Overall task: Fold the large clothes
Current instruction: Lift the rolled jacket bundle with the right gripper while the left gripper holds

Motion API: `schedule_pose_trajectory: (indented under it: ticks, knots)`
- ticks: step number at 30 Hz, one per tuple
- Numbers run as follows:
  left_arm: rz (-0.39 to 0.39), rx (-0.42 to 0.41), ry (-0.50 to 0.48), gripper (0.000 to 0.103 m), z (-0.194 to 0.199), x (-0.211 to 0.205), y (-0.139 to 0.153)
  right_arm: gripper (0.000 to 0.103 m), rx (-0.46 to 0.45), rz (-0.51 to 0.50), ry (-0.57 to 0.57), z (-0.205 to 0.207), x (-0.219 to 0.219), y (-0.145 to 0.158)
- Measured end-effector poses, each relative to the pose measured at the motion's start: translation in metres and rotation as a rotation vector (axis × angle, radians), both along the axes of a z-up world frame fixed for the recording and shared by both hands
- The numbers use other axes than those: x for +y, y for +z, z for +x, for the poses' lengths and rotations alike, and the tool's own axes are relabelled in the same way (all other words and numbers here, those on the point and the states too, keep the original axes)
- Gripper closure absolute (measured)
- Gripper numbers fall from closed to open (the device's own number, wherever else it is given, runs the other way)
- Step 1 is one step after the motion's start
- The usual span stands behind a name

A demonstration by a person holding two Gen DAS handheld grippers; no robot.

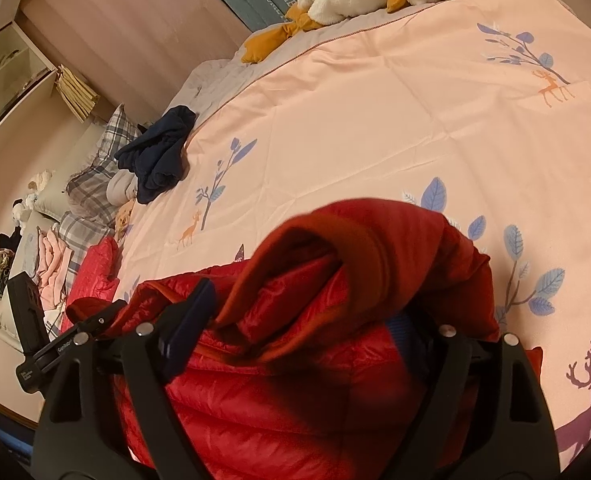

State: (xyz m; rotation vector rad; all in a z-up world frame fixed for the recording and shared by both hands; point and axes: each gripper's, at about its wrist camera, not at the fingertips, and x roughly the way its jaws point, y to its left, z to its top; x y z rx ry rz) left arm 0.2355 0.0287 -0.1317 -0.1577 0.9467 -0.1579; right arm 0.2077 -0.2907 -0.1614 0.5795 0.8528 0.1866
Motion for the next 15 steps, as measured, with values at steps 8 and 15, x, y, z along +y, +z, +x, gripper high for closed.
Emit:
schedule_pose_trajectory:
  ticks: [8, 15]
  knots:
    - [0.001, -0.002, 0.002, 0.016, 0.0009, 0.0006, 0.0012, 0.015, -0.007, -0.003, -0.010, 0.0024, -0.0017, 0.0026]
    - [-0.007, -0.003, 0.013, 0.015, 0.0039, 0.0028, 0.0034, 0.015, -0.011, -0.005, -0.017, 0.0032, -0.0031, 0.0026]
